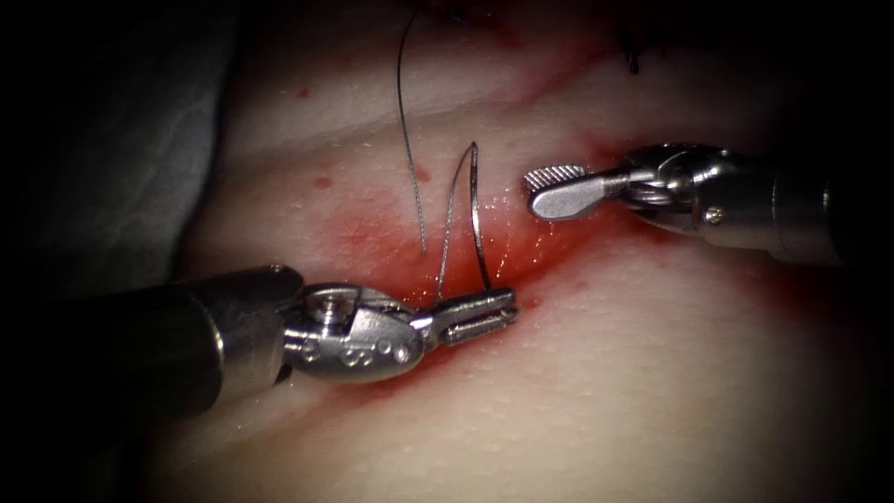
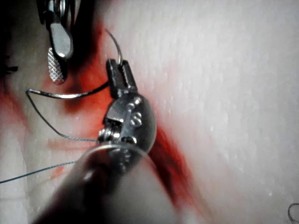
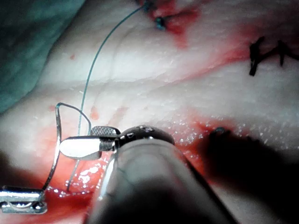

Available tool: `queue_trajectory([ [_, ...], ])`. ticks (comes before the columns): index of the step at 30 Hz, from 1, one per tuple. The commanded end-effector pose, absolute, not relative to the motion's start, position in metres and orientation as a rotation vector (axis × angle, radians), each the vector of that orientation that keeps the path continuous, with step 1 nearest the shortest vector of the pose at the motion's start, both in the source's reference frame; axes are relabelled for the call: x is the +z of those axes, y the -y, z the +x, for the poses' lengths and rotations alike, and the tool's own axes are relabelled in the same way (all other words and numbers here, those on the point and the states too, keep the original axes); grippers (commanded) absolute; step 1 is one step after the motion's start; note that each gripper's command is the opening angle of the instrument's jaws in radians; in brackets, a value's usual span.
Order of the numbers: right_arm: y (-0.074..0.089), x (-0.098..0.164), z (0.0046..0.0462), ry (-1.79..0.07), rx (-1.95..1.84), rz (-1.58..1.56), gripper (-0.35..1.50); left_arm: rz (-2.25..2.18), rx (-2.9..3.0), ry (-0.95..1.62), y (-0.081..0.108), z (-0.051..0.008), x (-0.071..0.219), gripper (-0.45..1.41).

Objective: Wound Closure
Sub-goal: Pass needle from left hand to right gripper

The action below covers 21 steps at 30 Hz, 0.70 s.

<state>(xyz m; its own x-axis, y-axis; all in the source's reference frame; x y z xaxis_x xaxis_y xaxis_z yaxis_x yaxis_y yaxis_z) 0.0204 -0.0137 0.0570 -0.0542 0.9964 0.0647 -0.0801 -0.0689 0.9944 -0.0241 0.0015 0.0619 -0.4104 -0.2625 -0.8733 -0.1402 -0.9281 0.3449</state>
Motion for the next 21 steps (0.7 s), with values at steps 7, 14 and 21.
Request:
queue_trajectory([
  [7,0.0148,0.0577,0.023,-1.148,1.308,1.208,1.26,1.657,-2.497,0.577,-0.0012,-0.0249,0.0622,-0.45],
  [14,0.0154,0.0579,0.0238,-1.143,1.273,1.239,1.13,1.657,-2.498,0.578,-0.0012,-0.025,0.0622,-0.45],
  [21,0.016,0.0583,0.025,-1.146,1.275,1.235,1.08,1.661,-2.493,0.575,-0.0011,-0.0252,0.0621,-0.45],
])
